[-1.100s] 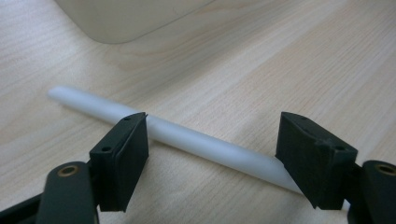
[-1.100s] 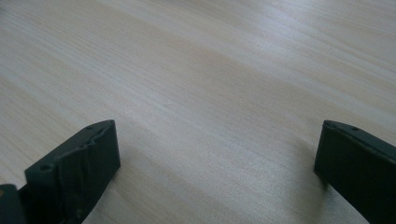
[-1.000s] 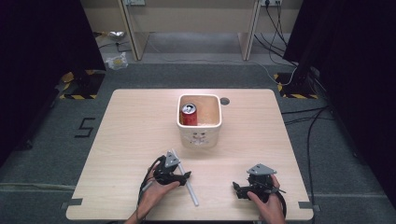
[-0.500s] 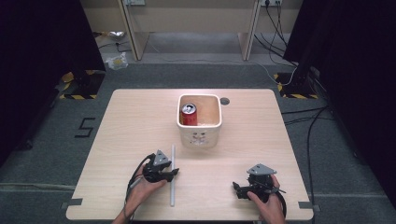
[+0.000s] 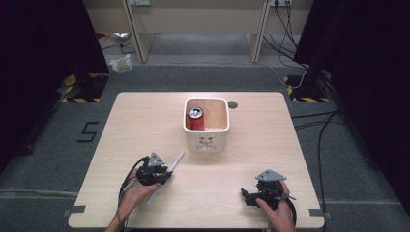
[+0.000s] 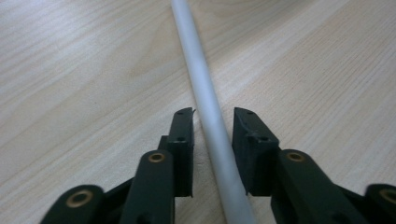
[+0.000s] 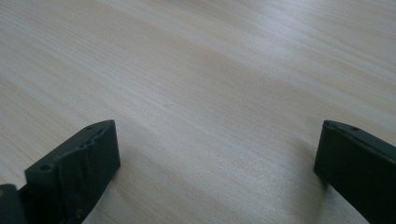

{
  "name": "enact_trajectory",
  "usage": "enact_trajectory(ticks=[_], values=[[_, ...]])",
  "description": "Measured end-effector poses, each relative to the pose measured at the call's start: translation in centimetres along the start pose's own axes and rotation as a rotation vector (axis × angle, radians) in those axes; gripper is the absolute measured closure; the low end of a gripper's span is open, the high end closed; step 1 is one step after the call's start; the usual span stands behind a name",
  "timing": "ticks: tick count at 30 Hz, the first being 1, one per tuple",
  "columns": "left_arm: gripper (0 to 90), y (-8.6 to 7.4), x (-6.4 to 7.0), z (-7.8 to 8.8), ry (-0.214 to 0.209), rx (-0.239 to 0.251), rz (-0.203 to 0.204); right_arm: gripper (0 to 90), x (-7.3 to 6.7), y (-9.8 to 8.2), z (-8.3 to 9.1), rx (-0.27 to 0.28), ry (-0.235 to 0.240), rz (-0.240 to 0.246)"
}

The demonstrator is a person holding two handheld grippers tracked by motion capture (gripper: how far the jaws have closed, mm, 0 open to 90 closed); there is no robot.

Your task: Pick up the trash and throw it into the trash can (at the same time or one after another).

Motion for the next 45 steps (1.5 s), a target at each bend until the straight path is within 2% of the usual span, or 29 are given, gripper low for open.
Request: enact_trajectory(ticks=[3,14,17,23,32,45], values=[[78.0,0.0,-0.2,0.0,0.005,0.0,0.004,0.4,0.0,0.0,0.0,0.0,0.0,0.0],[79.3,-0.2,-0.9,0.3,0.023,-0.004,0.023,0.4,0.0,0.0,0.0,0.0,0.0,0.0],[79.4,-0.3,-1.4,0.5,-0.002,0.012,0.048,0.4,0.0,0.0,0.0,0.0,0.0,0.0],[79.4,0.0,-2.7,1.8,0.004,0.053,0.08,0.4,0.0,0.0,0.0,0.0,0.0,0.0],[79.4,1.7,-4.2,4.2,0.007,0.159,0.116,0.4,0.0,0.0,0.0,0.0,0.0,0.0],[79.3,5.5,-5.7,7.3,0.021,0.25,0.099,0.4,0.0,0.0,0.0,0.0,0.0,0.0]])
Point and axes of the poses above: each handheld gripper's, and its own axes: z roughly backward along the jaws, y roughly out of its top, x roughly to its right, the point moved 1 cm from there along -z, roughly forward along the jaws
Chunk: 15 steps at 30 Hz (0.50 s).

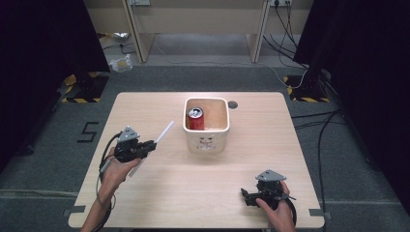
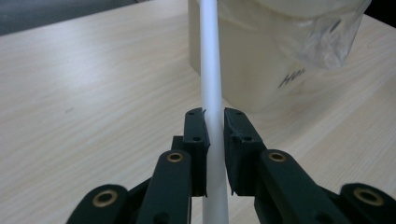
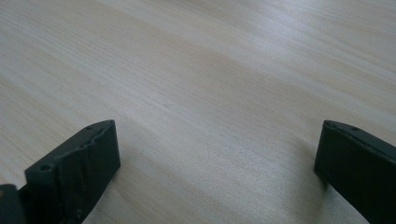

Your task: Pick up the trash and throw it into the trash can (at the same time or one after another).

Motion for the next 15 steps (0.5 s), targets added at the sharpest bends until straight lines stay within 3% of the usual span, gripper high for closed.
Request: enact_trajectory(ticks=[3,15], values=[[79.3,1.0,0.1,0.4,0.008,0.011,-0.019,0.3,0.0,0.0,0.0,0.0,0.0,0.0],[79.3,5.9,1.4,0.8,-0.057,0.072,-0.058,0.3,0.0,0.0,0.0,0.001,0.0,-0.001]])
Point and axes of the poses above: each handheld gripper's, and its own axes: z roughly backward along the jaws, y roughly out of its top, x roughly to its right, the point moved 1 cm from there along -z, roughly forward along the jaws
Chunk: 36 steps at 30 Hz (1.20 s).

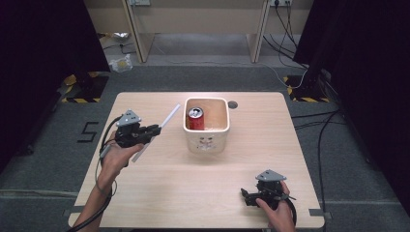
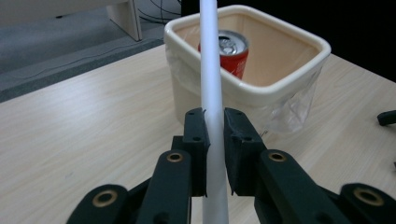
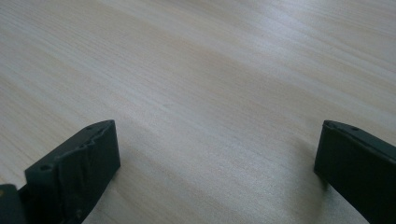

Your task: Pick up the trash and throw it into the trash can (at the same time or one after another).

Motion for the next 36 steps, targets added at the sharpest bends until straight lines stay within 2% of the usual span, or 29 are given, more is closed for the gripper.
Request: enact_trajectory(ticks=[7,19,36], values=[[79.3,2.7,1.2,-1.4,-0.03,0.008,-0.034,0.3,0.0,0.0,0.0,0.001,-0.002,0.003],[79.3,6.6,3.0,-4.4,-0.082,0.011,-0.065,0.4,0.0,0.0,0.0,0.001,0.0,-0.002],[79.2,10.4,5.0,-9.3,-0.12,0.002,-0.062,0.3,0.0,0.0,0.0,0.001,-0.001,-0.001]])
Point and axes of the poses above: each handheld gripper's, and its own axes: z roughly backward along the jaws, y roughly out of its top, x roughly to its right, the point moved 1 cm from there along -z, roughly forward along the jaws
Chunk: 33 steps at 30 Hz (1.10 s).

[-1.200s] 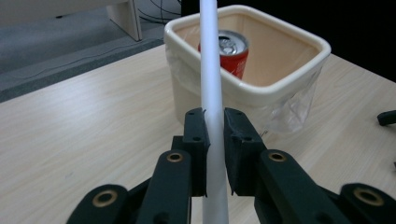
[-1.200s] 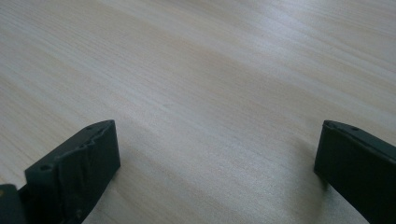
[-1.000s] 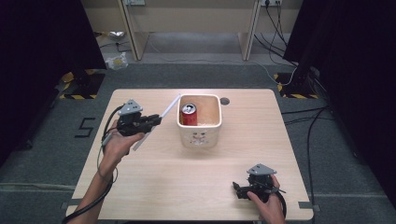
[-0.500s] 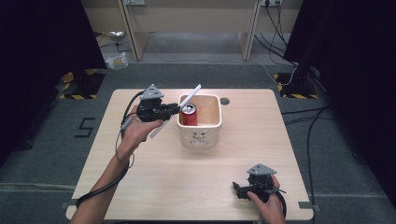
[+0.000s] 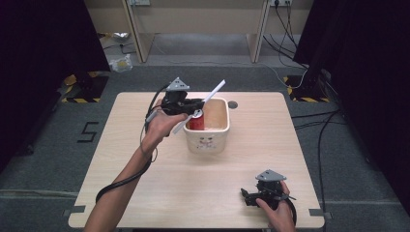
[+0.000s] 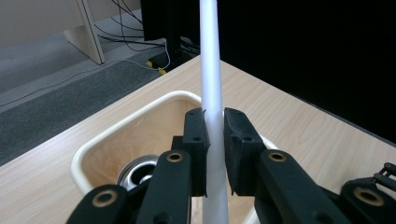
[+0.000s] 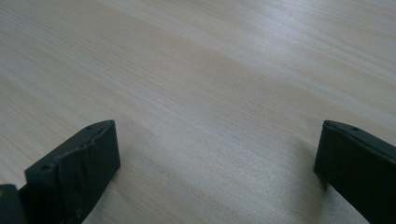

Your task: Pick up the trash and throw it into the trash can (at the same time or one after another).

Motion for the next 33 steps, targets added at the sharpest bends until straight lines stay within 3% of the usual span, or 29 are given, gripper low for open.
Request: enact_trajectory(ticks=[11,23,33], values=[[79.2,1.3,0.5,-3.3,-0.009,-0.011,0.016,0.3,0.0,0.0,0.0,0.001,0.0,0.001],[79.1,1.5,0.4,-6.2,0.015,-0.007,0.053,0.3,0.0,0.0,0.0,-0.001,0.001,0.002],[79.1,1.3,0.2,-8.1,0.03,-0.031,0.076,0.3,0.0,0.0,0.0,-0.001,0.004,0.0]])
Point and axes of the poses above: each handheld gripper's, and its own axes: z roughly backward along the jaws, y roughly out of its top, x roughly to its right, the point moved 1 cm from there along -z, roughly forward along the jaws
